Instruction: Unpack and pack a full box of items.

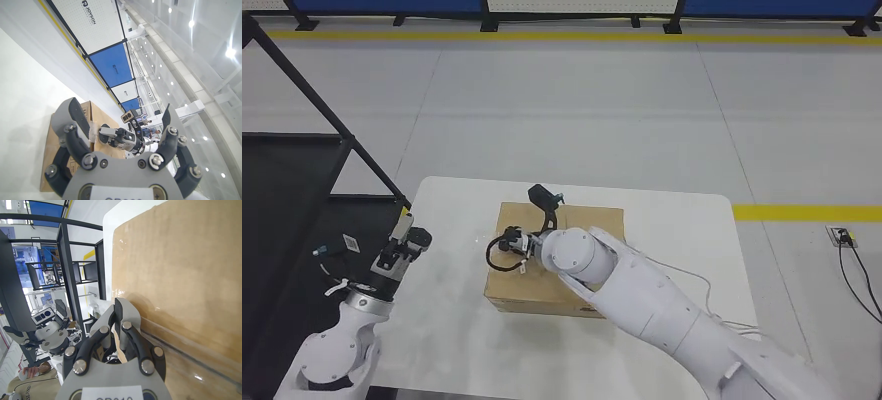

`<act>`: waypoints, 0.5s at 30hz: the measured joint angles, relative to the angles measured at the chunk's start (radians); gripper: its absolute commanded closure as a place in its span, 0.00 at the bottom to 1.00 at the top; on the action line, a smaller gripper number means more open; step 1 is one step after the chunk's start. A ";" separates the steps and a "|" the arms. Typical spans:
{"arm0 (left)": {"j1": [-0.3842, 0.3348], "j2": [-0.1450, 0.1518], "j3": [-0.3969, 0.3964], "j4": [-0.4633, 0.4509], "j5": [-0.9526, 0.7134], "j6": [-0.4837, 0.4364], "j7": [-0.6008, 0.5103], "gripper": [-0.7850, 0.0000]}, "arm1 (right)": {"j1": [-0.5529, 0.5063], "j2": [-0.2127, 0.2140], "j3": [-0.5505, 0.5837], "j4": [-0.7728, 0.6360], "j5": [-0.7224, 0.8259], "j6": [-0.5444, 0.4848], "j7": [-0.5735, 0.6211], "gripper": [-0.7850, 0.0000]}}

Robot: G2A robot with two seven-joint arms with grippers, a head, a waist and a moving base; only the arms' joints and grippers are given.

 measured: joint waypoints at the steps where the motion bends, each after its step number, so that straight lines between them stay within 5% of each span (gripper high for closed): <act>1: 0.006 0.000 -0.005 -0.004 -0.001 -0.001 0.002 0.00 | 0.003 -0.011 -0.003 0.013 0.002 -0.011 0.001 1.00; 9: 0.023 -0.005 -0.025 -0.017 -0.010 -0.003 -0.011 0.00 | 0.035 -0.083 -0.020 0.128 -0.006 -0.036 0.080 1.00; 15: 0.008 -0.008 -0.024 -0.019 -0.008 -0.003 -0.040 0.00 | 0.041 -0.085 0.019 0.173 -0.018 -0.066 0.149 1.00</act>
